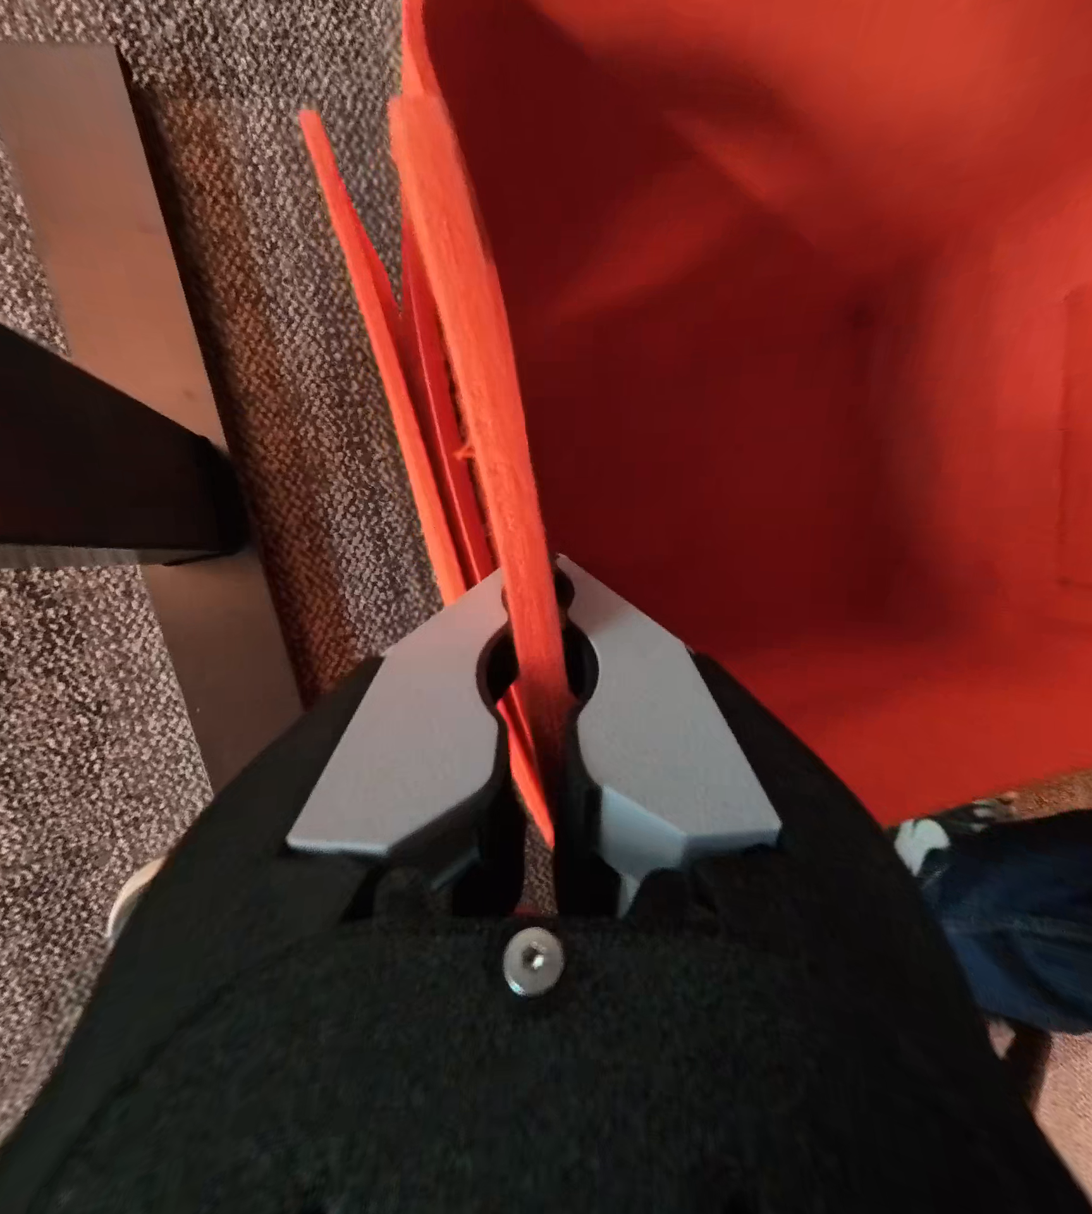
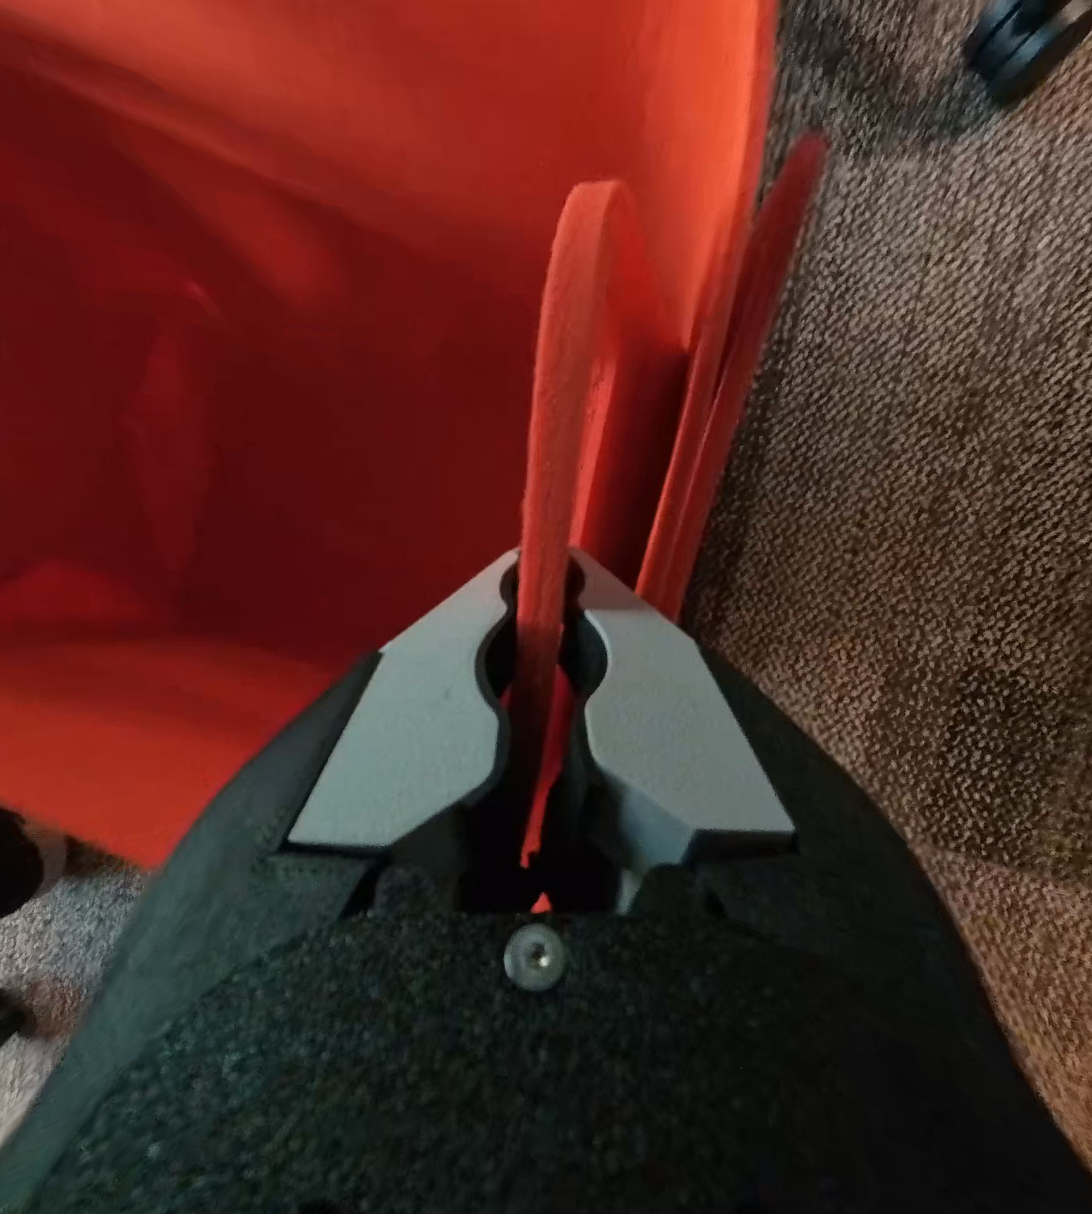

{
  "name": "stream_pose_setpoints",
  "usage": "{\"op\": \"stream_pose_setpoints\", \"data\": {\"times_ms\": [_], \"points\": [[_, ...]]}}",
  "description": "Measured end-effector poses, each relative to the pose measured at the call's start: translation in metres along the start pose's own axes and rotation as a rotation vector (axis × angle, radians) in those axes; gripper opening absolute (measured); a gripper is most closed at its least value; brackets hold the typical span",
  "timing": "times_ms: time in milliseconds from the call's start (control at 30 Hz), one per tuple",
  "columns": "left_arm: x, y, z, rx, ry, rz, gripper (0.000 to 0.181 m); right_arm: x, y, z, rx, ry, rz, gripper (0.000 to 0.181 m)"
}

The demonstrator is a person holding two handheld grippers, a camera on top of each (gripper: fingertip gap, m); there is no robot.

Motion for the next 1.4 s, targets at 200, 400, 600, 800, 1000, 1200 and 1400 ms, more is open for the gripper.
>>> {"op": "stream_pose_setpoints", "data": {"times_ms": [200, 400, 600, 800, 1000, 1200, 1400], "points": [[0.001, -0.003, -0.003, 0.021, -0.023, 0.002, 0.003, -0.007, 0.004, -0.017, 0.037, -0.056, 0.007, 0.005], [-0.007, 0.001, -0.005, 0.014, -0.026, 0.013, 0.003, 0.005, 0.005, -0.029, 0.111, -0.016, -0.04, 0.004], [0.008, -0.004, -0.029, 0.056, 0.061, 0.007, 0.004, -0.002, 0.006, -0.029, 0.101, -0.096, -0.002, 0.005], [0.001, -0.012, -0.027, 0.072, 0.054, -0.049, 0.007, 0.009, -0.001, -0.031, 0.098, -0.095, 0.1, 0.018], [-0.001, 0.02, -0.028, 0.071, 0.089, -0.059, 0.042, 0.02, 0.025, -0.029, -0.018, -0.187, 0.165, 0.057], [-0.018, 0.071, -0.072, 0.165, 0.228, -0.04, 0.042, 0.037, 0.06, -0.06, -0.09, -0.466, 0.22, 0.065], [-0.062, 0.089, -0.178, 0.617, 0.276, -0.109, 0.042, 0.109, 0.074, -0.137, 0.125, -0.718, 0.359, 0.065]]}}
Point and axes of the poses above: each gripper's, where its closed fingertips meet, y back along the fingers, z out of its top, x = y × z across the jaws, the point moved 10 cm from there along y, back along the fingers, and after that the axes turned 11 degrees about z, right-handed, at the moved point
